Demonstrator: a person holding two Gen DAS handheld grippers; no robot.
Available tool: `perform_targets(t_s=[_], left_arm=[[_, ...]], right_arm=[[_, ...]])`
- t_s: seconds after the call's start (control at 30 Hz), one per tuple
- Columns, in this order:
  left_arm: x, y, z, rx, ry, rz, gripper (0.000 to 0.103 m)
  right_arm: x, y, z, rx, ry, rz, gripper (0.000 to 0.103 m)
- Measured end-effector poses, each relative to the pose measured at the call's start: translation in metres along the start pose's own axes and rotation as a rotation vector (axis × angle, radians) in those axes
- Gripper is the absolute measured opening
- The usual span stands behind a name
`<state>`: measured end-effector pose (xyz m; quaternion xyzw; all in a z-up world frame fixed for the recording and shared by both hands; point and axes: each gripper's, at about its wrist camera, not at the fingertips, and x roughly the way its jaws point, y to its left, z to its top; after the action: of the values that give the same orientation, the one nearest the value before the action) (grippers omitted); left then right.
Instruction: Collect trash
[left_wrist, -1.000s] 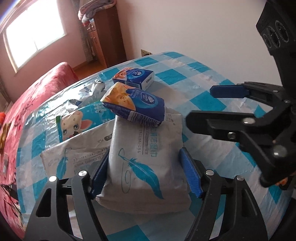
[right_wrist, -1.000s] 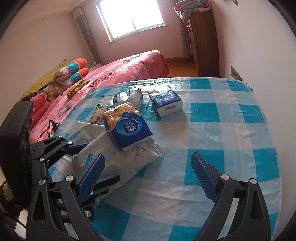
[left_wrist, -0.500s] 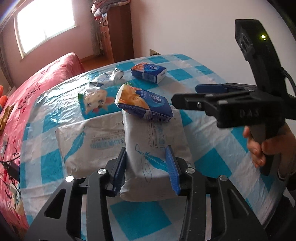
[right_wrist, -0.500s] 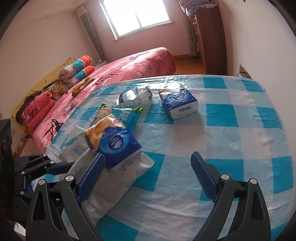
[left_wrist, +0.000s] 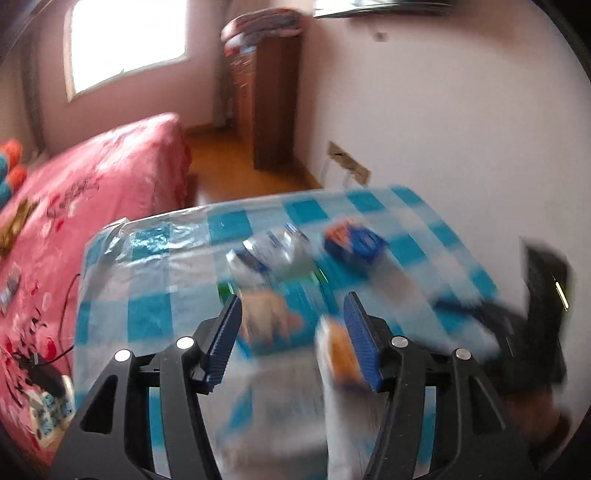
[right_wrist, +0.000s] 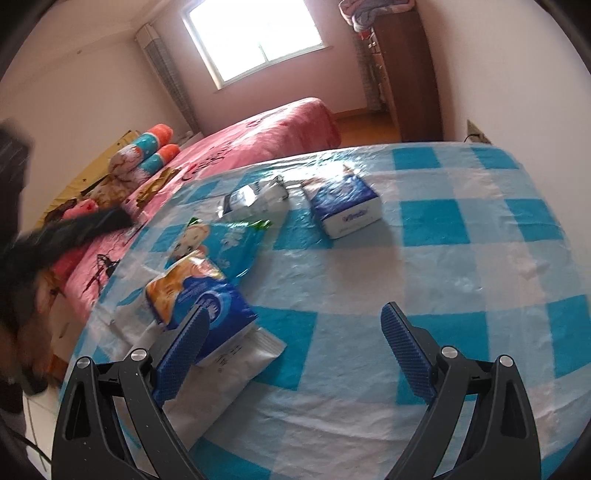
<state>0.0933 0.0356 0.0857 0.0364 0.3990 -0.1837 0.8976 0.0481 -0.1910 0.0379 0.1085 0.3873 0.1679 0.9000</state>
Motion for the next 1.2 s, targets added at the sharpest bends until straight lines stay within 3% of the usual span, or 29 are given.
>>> perform_targets(t_s=[0.13,0.27,0.37,0.47,0.63,0.87,1.03,1.13,1.2], left_arm=[[0.068,0.012,0.044,-0.094,0.081,0.058,0.059],[0.115,0.009,0.074,-0.105,0.160,0.089,0.058],[0.144,0.010,0.085,-0.113,0.234,0.149,0.050],[0.165,0.012,0.077,-0.118,0.319,0.191,0.036],[0.139,-0.019,0.044,0.027,0.294,0.199,0.032],[0.095,-0.052,0.002,0.068,0.377,0.073,0.031],[0.083,-0.076,0.041,0.093,0.267,0.066,0.035],[0.105,-0.090,0.073,0.087,0.234,0.058,0.046],[0.127,-0.098,0.089,0.083,0.226,0.103,0.049]], right_arm=[[0.000,-0.002,0.005,-0.036,-0.017,-0.048,0.093],[0.000,-0.003,0.005,-0.049,-0.031,-0.046,0.093],[0.001,-0.007,0.006,-0.037,-0.034,-0.014,0.093],[-0.003,-0.011,0.005,-0.040,-0.037,-0.017,0.093],[-0.013,-0.016,0.007,-0.040,-0.054,-0.042,0.093],[-0.033,-0.024,0.009,-0.024,-0.094,-0.054,0.093],[-0.030,-0.029,0.005,0.006,-0.076,-0.036,0.093],[-0.028,-0.030,0.005,0.009,-0.076,-0.028,0.093],[-0.027,-0.032,0.004,0.011,-0.075,-0.038,0.093]])
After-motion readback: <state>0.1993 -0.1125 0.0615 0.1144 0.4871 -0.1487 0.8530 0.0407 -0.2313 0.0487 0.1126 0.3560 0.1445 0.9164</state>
